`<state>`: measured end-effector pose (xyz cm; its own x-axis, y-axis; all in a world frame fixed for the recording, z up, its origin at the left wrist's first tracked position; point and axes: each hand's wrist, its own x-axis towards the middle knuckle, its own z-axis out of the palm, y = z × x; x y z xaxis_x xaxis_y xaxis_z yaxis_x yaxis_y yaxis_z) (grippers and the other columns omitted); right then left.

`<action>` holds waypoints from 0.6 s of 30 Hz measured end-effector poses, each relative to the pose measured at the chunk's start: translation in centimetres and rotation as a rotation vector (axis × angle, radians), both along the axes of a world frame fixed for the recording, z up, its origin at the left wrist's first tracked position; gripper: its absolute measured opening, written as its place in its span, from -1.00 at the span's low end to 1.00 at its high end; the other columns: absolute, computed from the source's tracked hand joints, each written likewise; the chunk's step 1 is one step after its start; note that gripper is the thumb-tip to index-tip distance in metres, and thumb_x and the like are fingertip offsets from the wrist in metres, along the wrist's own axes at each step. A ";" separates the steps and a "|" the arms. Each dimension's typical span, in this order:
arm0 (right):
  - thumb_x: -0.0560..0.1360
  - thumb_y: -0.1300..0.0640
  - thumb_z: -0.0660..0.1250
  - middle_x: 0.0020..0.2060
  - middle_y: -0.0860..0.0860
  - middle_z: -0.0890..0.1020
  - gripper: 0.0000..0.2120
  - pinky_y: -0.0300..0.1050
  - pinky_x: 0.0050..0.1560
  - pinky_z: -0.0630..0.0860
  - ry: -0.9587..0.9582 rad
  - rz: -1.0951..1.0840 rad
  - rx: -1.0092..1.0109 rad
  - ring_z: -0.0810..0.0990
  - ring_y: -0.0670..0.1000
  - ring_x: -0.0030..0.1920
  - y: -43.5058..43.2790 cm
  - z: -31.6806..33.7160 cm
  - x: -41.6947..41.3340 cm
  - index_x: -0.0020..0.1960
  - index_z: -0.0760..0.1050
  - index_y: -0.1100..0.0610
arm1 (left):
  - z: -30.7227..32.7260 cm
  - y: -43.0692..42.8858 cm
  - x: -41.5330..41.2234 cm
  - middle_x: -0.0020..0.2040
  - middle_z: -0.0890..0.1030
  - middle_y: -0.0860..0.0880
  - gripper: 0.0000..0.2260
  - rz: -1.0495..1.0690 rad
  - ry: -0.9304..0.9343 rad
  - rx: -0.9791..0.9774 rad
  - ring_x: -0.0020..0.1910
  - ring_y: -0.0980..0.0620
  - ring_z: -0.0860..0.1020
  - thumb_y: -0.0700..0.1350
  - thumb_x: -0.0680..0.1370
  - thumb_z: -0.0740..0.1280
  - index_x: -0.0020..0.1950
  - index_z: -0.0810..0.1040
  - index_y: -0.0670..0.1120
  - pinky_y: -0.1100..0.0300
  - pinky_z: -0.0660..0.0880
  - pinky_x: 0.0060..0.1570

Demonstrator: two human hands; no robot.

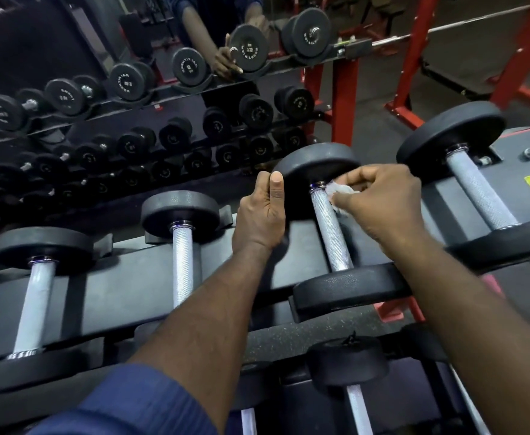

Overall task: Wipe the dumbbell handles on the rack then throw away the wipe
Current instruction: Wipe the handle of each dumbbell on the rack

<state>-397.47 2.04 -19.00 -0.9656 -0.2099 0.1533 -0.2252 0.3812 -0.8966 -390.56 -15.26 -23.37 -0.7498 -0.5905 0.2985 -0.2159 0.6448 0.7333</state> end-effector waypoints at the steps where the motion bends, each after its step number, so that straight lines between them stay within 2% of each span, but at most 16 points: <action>1: 0.27 0.11 0.59 -0.40 -0.13 0.67 -0.87 -0.29 -0.19 0.62 0.116 0.013 0.058 0.66 -0.19 -0.32 0.0 0.5 0.4 -0.20 0.71 -0.01 | -0.1 -0.1 -0.1 -0.39 0.47 -0.03 -0.56 -0.001 -0.001 -0.004 -0.37 -0.01 0.50 0.31 0.68 -0.06 0.05 0.40 0.00 0.08 0.31 -0.23; 2: 0.31 0.11 0.58 -0.38 -0.16 0.67 -0.88 -0.40 -0.17 0.57 0.202 0.042 0.095 0.65 -0.25 -0.29 -0.1 1.0 0.7 -0.16 0.72 -0.02 | -0.1 -0.1 -0.1 -0.39 0.47 -0.03 -0.57 0.002 -0.003 -0.004 -0.36 -0.03 0.51 0.31 0.69 -0.06 0.05 0.40 0.01 0.07 0.32 -0.23; 3: 0.34 0.10 0.57 -0.33 -0.17 0.69 -0.88 -0.42 -0.14 0.56 0.280 0.082 0.121 0.66 -0.26 -0.24 -0.3 1.2 1.0 -0.13 0.72 -0.03 | -0.2 -0.1 0.0 -0.38 0.48 -0.03 -0.55 0.001 -0.007 0.000 -0.34 -0.06 0.52 0.32 0.68 -0.07 0.06 0.40 0.01 0.05 0.34 -0.24; 6: 0.42 0.07 0.49 -0.21 -0.07 0.73 -0.86 -0.04 -0.08 0.62 0.617 0.216 0.363 0.69 -0.02 -0.16 -0.8 1.2 1.2 -0.03 0.73 -0.04 | -0.1 -0.1 0.0 -0.34 0.49 -0.04 -0.51 -0.016 -0.026 0.015 -0.25 -0.21 0.54 0.37 0.65 -0.08 0.10 0.41 0.03 -0.04 0.43 -0.21; 9: 0.43 0.18 0.35 -0.18 -0.08 0.67 -0.83 -0.01 -0.16 0.57 0.844 0.435 0.769 0.58 0.05 -0.08 -1.8 2.0 1.5 -0.07 0.65 -0.03 | 0.0 -0.5 0.2 -0.32 0.51 -0.06 -0.51 -0.010 -0.014 0.033 -0.19 -0.26 0.55 0.41 0.64 -0.06 0.09 0.42 0.06 -0.04 0.42 -0.20; 11: 0.48 0.21 0.28 -0.23 -0.07 0.60 -0.84 0.02 -0.19 0.56 0.915 0.561 0.994 0.48 0.07 -0.15 -2.9 3.0 1.8 -0.21 0.53 0.01 | -0.1 -0.5 0.2 -0.31 0.54 -0.07 -0.45 -0.028 0.010 0.034 -0.19 -0.26 0.57 0.47 0.58 -0.09 0.08 0.42 0.08 -0.07 0.49 -0.19; 13: 0.52 0.24 0.23 -0.31 -0.02 0.50 -0.76 0.05 -0.23 0.53 0.920 0.655 1.123 0.37 0.07 -0.19 -4.0 3.5 2.8 -0.30 0.38 0.04 | -0.1 -0.6 0.2 -0.31 0.55 -0.07 -0.44 -0.041 0.018 0.051 -0.20 -0.23 0.58 0.49 0.56 -0.09 0.06 0.43 0.09 -0.08 0.54 -0.18; 15: 0.57 0.26 0.20 -0.27 0.02 0.49 -0.78 0.01 -0.28 0.45 0.893 0.627 1.233 0.40 0.10 -0.08 -4.6 3.9 4.0 -0.20 0.46 0.05 | -0.1 -0.6 0.2 -0.31 0.57 -0.07 -0.44 -0.051 0.015 0.082 -0.20 -0.21 0.58 0.50 0.56 -0.07 0.04 0.44 0.09 -0.09 0.55 -0.17; 17: 0.61 0.24 0.17 -0.16 0.04 0.58 -0.78 -0.01 -0.24 0.40 0.884 0.605 1.281 0.45 0.13 0.05 -4.8 4.2 4.4 -0.06 0.57 0.07 | 0.2 -0.6 0.3 -0.31 0.55 -0.05 -0.48 -0.047 0.007 0.086 -0.20 -0.21 0.57 0.47 0.60 -0.04 0.04 0.44 0.08 -0.06 0.50 -0.20; 18: 0.60 0.23 0.16 -0.12 0.04 0.61 -0.77 -0.02 -0.19 0.42 0.856 0.622 1.270 0.47 0.13 0.07 -4.5 4.3 4.2 -0.06 0.57 0.06 | 0.2 -0.6 0.4 -0.32 0.54 -0.03 -0.51 -0.043 0.006 0.080 -0.20 -0.20 0.56 0.44 0.63 -0.02 0.05 0.44 0.07 -0.02 0.46 -0.21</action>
<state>-393.22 -2.50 -14.70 -0.4224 -0.9064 0.0024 -0.8474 0.3958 0.3539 -390.19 -15.83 -23.15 -0.7733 -0.5801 0.2561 -0.1853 0.5929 0.7837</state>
